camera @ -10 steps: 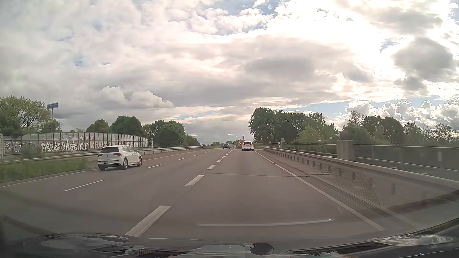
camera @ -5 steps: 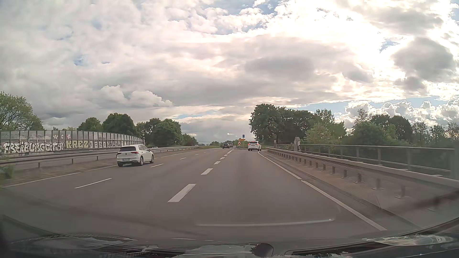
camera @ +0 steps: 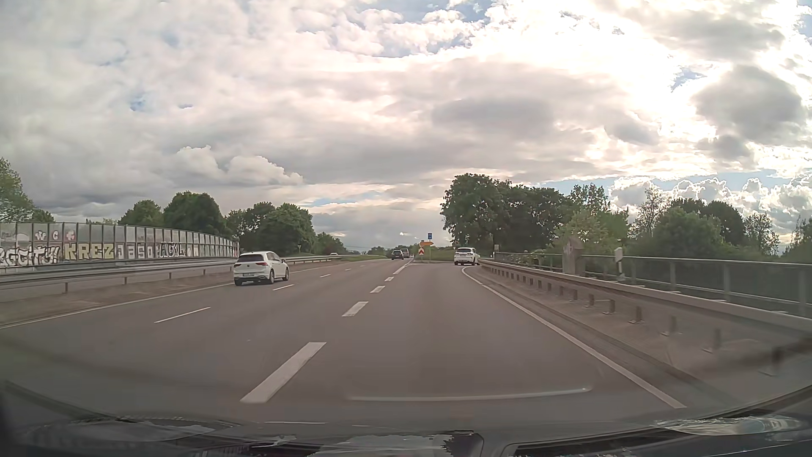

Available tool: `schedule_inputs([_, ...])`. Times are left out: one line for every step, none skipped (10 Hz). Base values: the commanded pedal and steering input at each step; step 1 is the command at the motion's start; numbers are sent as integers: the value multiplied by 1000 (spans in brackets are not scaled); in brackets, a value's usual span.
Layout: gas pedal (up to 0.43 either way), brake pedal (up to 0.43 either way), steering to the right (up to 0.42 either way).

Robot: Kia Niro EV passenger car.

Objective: Follow the waypoints while adhering to traffic rules and regulations

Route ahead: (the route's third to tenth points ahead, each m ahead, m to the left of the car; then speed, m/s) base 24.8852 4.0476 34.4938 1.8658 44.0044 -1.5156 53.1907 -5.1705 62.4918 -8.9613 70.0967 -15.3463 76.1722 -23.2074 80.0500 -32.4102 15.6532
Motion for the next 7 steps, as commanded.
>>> schedule_inputs([0, 171, 3])
schedule_inputs([0, 171, 3])
schedule_inputs([0, 171, 3])
schedule_inputs([0, 171, 3])
schedule_inputs([0, 159, 3])
schedule_inputs([0, 152, 3])
schedule_inputs([0, 146, 3])
